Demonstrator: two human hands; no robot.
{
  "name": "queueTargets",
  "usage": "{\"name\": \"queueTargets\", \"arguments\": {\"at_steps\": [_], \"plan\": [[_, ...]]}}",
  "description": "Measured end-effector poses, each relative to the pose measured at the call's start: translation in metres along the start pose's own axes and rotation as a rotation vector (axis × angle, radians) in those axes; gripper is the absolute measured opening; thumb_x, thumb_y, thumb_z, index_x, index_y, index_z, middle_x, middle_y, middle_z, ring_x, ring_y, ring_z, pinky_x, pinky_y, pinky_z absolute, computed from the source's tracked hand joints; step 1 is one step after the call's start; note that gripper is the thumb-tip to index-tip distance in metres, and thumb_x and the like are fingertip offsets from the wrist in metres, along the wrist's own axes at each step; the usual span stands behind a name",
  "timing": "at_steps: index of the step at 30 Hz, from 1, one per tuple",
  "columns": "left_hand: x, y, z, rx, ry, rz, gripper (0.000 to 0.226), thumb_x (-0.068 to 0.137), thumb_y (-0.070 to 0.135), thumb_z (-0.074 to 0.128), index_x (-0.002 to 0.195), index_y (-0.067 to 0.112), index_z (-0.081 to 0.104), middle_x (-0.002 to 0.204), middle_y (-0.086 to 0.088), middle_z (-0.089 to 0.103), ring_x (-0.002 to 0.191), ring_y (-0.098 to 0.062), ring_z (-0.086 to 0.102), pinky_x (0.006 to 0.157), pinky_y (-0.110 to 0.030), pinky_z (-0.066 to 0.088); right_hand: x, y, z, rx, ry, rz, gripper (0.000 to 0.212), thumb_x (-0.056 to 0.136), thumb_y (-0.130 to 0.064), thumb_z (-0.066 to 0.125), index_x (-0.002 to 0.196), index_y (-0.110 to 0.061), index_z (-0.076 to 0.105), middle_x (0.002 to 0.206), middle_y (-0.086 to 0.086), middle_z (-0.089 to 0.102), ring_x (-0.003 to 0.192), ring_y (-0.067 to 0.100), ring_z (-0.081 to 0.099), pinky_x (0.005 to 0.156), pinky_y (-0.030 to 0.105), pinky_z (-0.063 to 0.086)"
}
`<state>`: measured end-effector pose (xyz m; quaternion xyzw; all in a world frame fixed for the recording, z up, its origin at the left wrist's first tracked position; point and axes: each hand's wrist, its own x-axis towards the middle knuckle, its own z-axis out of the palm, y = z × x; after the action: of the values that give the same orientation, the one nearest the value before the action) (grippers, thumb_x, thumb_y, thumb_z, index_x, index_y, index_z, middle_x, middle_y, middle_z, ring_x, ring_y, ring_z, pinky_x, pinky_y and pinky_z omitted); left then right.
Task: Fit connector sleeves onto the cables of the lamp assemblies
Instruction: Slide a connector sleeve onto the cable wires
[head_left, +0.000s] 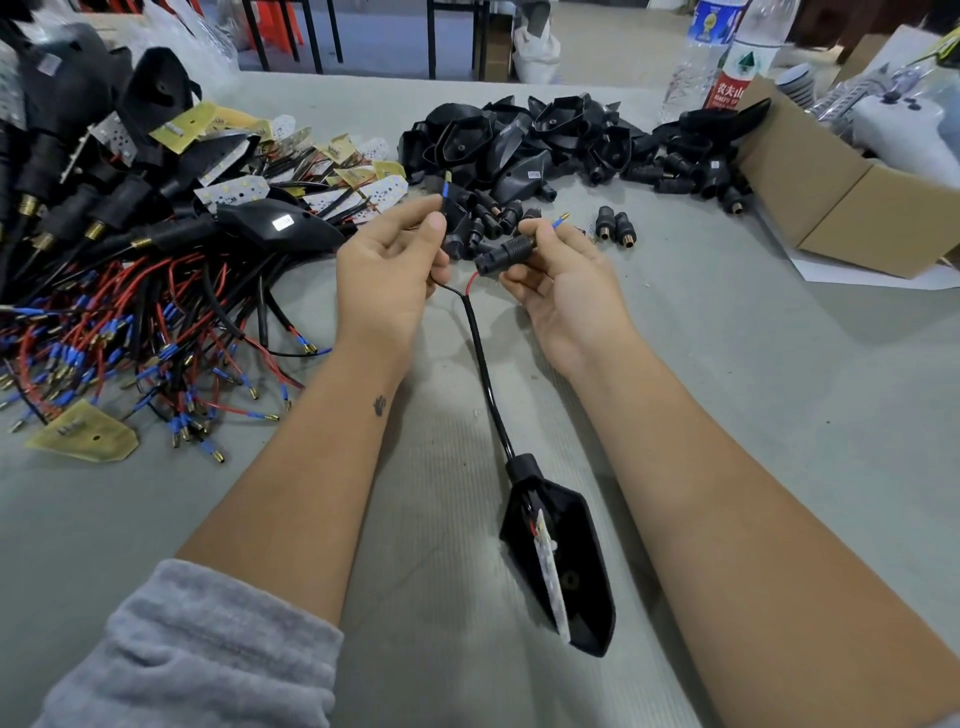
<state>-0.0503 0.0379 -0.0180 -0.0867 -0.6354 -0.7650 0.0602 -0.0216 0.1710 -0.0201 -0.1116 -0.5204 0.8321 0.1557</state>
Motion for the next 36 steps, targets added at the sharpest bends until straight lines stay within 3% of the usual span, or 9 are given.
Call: {"name": "queueTargets", "arguments": {"at_steps": [3,7,11,16,20,23,25,36], "plan": [[-0.0007,-0.0015,0.0027,0.118,-0.018,0.0,0.013,0.096,0.007,0.056,0.099,0.012,0.068,0.066,0.003,0.056,0.051,0.002,0.05,0.052,-0.008,0.039,0.0012,0.0011,-0.0005,0.015,0.012,0.002,0.025,0.104,-0.013,0.044,0.087,-0.014,0.062,0.082,0.006,0.06,0.063,0.015,0.052,0.068,0.024,0.052],[-0.0017,-0.0005,0.0055,0.179,-0.036,-0.025,0.019,0.095,0.011,0.058,0.083,0.024,0.065,0.066,0.006,0.052,0.059,-0.003,0.046,0.054,-0.009,0.036,0.0034,0.0017,-0.0011,0.049,0.02,0.007,0.025,0.104,-0.013,0.042,0.088,-0.013,0.062,0.079,0.006,0.061,0.062,0.014,0.053,0.073,0.026,0.053],[-0.0039,0.0017,0.007,0.145,-0.061,0.035,0.013,0.092,0.016,0.065,0.082,0.025,0.064,0.067,0.006,0.05,0.065,-0.007,0.042,0.056,-0.012,0.037,0.0044,0.0016,-0.002,0.089,0.025,0.019,0.025,0.104,-0.013,0.043,0.088,-0.012,0.063,0.079,0.007,0.062,0.062,0.014,0.053,0.076,0.028,0.055],[-0.0027,-0.0007,0.0037,0.155,-0.089,0.075,0.016,0.091,0.008,0.064,0.085,0.021,0.067,0.064,0.001,0.052,0.059,-0.006,0.046,0.061,-0.014,0.041,0.0051,0.0003,-0.004,0.17,0.033,0.044,0.024,0.104,-0.014,0.044,0.091,-0.011,0.063,0.083,0.008,0.062,0.065,0.016,0.055,0.083,0.034,0.056],[-0.0003,-0.0054,0.0026,0.26,-0.076,0.103,0.023,0.091,0.009,0.064,0.079,0.028,0.067,0.069,0.008,0.059,0.064,-0.005,0.053,0.068,-0.017,0.045,0.0046,-0.0001,-0.0037,0.182,0.049,0.05,0.024,0.104,-0.015,0.044,0.091,-0.012,0.063,0.082,0.008,0.06,0.065,0.016,0.056,0.081,0.032,0.057],[0.0006,-0.0071,0.0006,0.289,-0.053,0.095,0.025,0.093,0.009,0.06,0.081,0.029,0.065,0.082,0.006,0.063,0.058,-0.001,0.062,0.06,-0.02,0.05,0.0035,-0.0006,-0.0033,0.191,0.053,0.051,0.024,0.104,-0.015,0.044,0.09,-0.012,0.063,0.079,0.007,0.06,0.063,0.015,0.057,0.08,0.032,0.057],[0.0008,-0.0072,-0.0001,0.293,-0.073,0.092,0.026,0.093,0.005,0.058,0.084,0.029,0.065,0.08,0.006,0.064,0.054,0.002,0.061,0.055,-0.017,0.049,0.0036,-0.001,-0.0033,0.194,0.055,0.054,0.024,0.104,-0.015,0.044,0.089,-0.012,0.063,0.078,0.006,0.061,0.062,0.015,0.057,0.076,0.03,0.058],[-0.0022,-0.0033,0.0011,0.304,-0.138,0.063,0.025,0.089,0.003,0.06,0.08,0.025,0.068,0.072,-0.003,0.063,0.064,-0.009,0.052,0.059,-0.015,0.043,0.0056,-0.0014,-0.0049,0.26,0.109,0.058,0.023,0.103,-0.014,0.045,0.089,-0.009,0.063,0.082,0.01,0.061,0.062,0.016,0.056,0.069,0.027,0.059]]}}
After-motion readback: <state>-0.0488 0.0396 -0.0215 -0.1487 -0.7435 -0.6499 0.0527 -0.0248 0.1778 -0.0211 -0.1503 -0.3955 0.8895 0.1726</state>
